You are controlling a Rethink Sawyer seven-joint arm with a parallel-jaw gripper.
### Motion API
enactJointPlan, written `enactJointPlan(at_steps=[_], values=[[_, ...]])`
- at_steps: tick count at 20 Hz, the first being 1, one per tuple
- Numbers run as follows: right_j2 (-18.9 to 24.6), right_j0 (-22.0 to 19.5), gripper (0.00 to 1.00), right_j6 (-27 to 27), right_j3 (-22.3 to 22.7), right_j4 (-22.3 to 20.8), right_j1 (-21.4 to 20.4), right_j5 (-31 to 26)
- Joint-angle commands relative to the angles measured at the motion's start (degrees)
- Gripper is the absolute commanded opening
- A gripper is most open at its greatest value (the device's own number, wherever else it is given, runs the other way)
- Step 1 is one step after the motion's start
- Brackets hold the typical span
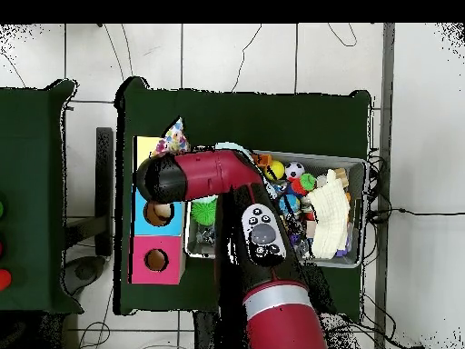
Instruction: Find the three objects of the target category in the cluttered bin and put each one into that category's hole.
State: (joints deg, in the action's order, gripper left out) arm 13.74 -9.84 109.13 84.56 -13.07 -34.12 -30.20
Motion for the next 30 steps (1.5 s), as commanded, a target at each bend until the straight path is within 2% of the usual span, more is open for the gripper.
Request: enactJointPlan(at_steps=[1,7,10,19,24,30], values=[[0.28,-0.32,0.0,2.57,-1.27,-3.05,5.5,4.62],[-0.59,2.38,0.0,6.84,6.64,-0.7,2.24,4.13],[-0.7,2.86,0.0,7.88,8.69,0.37,1.79,3.95],[-2.0,2.89,0.0,6.77,10.47,1.15,0.01,-0.32],[-2.67,2.8,0.0,6.38,11.02,0.59,-0.57,-0.21],[-1.62,2.6,0.0,6.19,10.6,0.76,0.65,1.43]])
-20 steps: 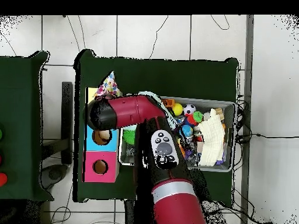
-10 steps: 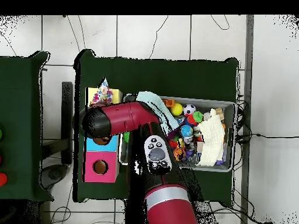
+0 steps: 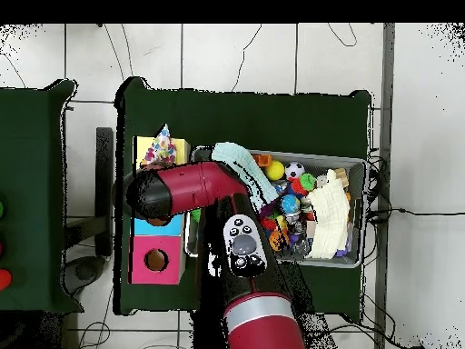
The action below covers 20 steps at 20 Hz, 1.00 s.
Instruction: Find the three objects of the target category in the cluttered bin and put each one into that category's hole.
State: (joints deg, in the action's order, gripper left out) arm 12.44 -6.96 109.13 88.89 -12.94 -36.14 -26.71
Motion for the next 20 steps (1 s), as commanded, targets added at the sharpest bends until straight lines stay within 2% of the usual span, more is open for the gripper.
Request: enactJointPlan(at_steps=[1,9,20], values=[[-0.28,-0.06,0.0,6.29,6.47,0.87,2.57,-2.72],[-0.17,-0.27,0.0,4.93,11.94,-0.2,-0.42,-2.99],[-1.44,1.0,0.0,5.54,11.73,-1.43,1.21,-0.33]])
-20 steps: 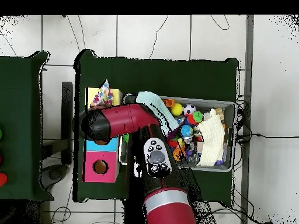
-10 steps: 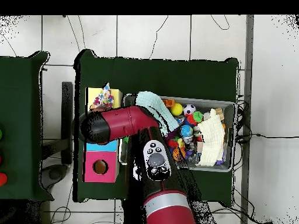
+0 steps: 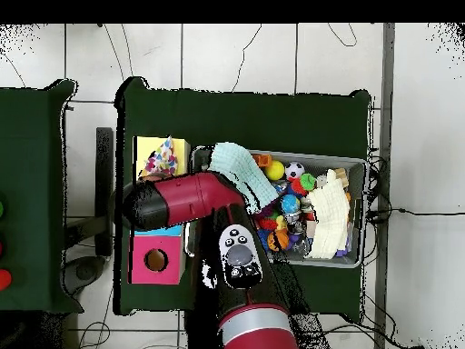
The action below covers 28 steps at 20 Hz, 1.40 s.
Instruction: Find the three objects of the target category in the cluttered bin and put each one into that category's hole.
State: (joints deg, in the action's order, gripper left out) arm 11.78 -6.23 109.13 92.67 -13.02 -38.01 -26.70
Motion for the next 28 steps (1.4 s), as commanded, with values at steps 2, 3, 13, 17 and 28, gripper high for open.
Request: enactJointPlan(at_steps=[2,3,13,17,28], values=[[-0.91,0.42,0.0,5.66,7.36,-1.61,3.99,0.49],[-1.15,0.74,0.0,6.12,6.83,-1.67,4.59,1.17],[-6.45,6.03,0.0,11.25,1.98,-0.46,6.94,4.23],[-11.78,10.66,0.0,15.64,0.98,0.46,7.68,7.65],[-16.41,16.08,0.0,18.15,-0.61,7.93,9.42,7.86]])
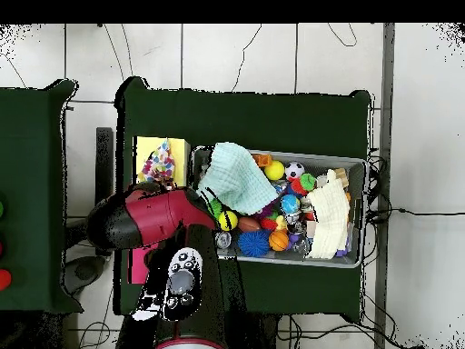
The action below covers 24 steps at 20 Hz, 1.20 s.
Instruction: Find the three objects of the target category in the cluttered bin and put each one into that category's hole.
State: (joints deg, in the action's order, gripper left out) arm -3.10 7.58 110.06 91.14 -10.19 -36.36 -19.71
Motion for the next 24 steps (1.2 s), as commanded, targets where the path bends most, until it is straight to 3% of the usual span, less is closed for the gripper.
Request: enactJointPlan(at_steps=[1,5,13,20,24], values=[[-1.12,2.32,0.0,17.62,0.08,6.37,9.4,2.3],[-1.52,4.25,0.0,18.92,-1.56,11.41,11.86,3.09],[0.18,4.27,0.0,16.06,-3.89,18.29,14.5,4.22],[-0.85,4.48,0.0,14.1,-2.95,20.49,15.32,5.64],[-1.44,3.84,0.0,12.3,-0.78,19.6,15.08,7.98]])
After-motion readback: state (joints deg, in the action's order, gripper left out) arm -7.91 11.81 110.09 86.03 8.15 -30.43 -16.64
